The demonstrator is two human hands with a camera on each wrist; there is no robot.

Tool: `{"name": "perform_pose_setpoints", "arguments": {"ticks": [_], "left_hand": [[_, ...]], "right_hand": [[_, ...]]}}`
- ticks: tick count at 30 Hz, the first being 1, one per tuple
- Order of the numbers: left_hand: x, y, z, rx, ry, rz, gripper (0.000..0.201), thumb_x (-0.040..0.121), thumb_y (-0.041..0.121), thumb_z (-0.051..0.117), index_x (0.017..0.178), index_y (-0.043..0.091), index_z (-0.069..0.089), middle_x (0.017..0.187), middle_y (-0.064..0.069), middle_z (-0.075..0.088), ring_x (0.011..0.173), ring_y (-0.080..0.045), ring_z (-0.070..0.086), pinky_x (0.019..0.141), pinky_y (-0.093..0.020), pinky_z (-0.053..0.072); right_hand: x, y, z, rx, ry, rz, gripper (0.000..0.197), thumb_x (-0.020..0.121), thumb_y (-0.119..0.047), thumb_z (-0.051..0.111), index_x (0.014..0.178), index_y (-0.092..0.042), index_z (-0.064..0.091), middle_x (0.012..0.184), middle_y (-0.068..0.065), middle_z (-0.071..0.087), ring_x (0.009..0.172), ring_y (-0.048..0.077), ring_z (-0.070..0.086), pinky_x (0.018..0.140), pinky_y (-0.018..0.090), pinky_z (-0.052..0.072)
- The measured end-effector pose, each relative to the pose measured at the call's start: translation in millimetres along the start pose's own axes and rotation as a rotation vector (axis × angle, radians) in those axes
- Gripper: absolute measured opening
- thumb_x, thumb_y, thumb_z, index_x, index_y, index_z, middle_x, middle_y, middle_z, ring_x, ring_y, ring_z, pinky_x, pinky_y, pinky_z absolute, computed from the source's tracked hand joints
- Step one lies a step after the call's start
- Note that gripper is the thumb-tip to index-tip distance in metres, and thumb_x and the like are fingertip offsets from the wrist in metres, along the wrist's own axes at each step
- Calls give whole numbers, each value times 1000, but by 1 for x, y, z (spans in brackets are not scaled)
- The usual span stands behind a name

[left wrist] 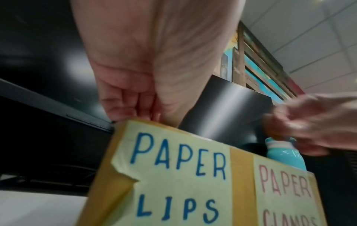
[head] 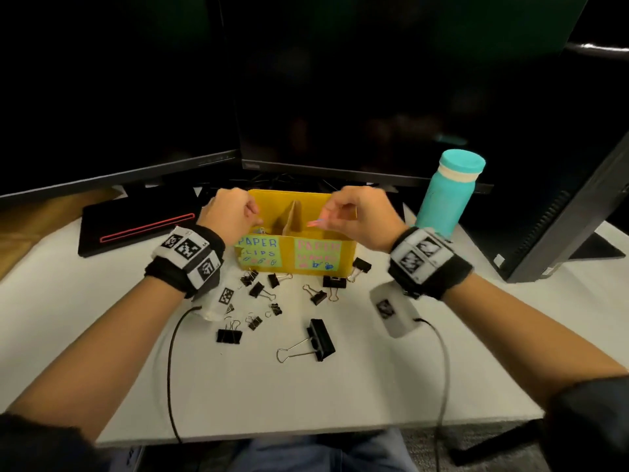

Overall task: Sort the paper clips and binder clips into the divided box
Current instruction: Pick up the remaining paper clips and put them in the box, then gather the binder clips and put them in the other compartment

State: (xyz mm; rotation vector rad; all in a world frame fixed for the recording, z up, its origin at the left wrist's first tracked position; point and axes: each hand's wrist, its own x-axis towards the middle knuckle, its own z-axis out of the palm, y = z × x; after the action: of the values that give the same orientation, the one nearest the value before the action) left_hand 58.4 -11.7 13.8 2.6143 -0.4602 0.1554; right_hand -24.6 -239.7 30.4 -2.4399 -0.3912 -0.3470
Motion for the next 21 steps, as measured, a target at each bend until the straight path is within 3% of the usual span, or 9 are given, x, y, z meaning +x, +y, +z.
{"name": "perform_pose_setpoints", "arguments": {"ticks": [4, 7, 9, 12, 14, 15, 17, 21], "left_hand": [[-11, -15, -11, -32, 235, 102, 15, 90, 17, 57, 98, 11, 69, 97, -7, 70, 89, -22, 65, 84, -41, 55], [-21, -38, -19, -49, 268, 36, 22, 93, 14, 51, 105, 9, 68, 100, -11, 71, 93, -26, 66, 87, -41, 54], [-25, -58, -18, 3, 131, -50, 28, 95, 15, 46, 117, 8, 62, 117, -17, 66, 109, -32, 61, 96, -44, 49], [-34, -79, -11, 29, -340, -124, 44, 99, 25, 41, 142, 16, 40, 151, -13, 37, 138, -30, 35, 115, -42, 28], [-41, -81, -6, 17, -576, -133, 45, 100, 30, 37, 144, 23, 34, 154, -6, 32, 139, -25, 35, 116, -42, 29], [-45, -78, -5, 27, -640, -116, 45, 100, 32, 36, 144, 24, 35, 153, -4, 35, 136, -23, 38, 115, -41, 30], [-53, -72, -2, 58, -689, -63, 46, 99, 36, 39, 142, 23, 38, 151, -2, 36, 136, -21, 38, 116, -37, 27], [-72, -56, 0, 129, -764, 3, 50, 97, 41, 41, 145, 28, 34, 158, -8, 18, 148, -22, 13, 119, -35, 12]], "right_hand": [[51, -30, 50, 30, 19, 115, 3, 79, -19, 73, 82, -18, 74, 83, -1, 70, 79, 13, 64, 79, 30, 57], [61, -38, 63, 49, -6, 147, 14, 87, -12, 64, 95, -13, 75, 101, 5, 75, 93, 17, 68, 92, 33, 55], [51, -40, 53, -10, -12, 121, 18, 90, -14, 58, 98, -15, 74, 104, 6, 74, 95, 19, 68, 91, 33, 55], [21, -37, 19, -303, -161, 155, 19, 84, -22, 55, 68, -21, 65, 81, 4, 69, 77, 25, 65, 69, 34, 55], [-3, -28, -1, -470, -284, 268, 29, 85, -24, 56, 56, -21, 53, 69, 1, 60, 68, 24, 59, 60, 29, 46], [-15, -20, -7, -523, -331, 332, 27, 86, -25, 56, 61, -19, 58, 70, 2, 62, 68, 24, 61, 60, 30, 48], [-32, -5, -9, -604, -440, 405, 21, 88, -25, 54, 87, -14, 72, 90, 6, 71, 83, 25, 66, 70, 33, 55], [-46, 5, 8, -458, -619, 357, 37, 90, -15, 51, 126, -23, 60, 127, -1, 61, 115, 21, 56, 98, 31, 44]]}}
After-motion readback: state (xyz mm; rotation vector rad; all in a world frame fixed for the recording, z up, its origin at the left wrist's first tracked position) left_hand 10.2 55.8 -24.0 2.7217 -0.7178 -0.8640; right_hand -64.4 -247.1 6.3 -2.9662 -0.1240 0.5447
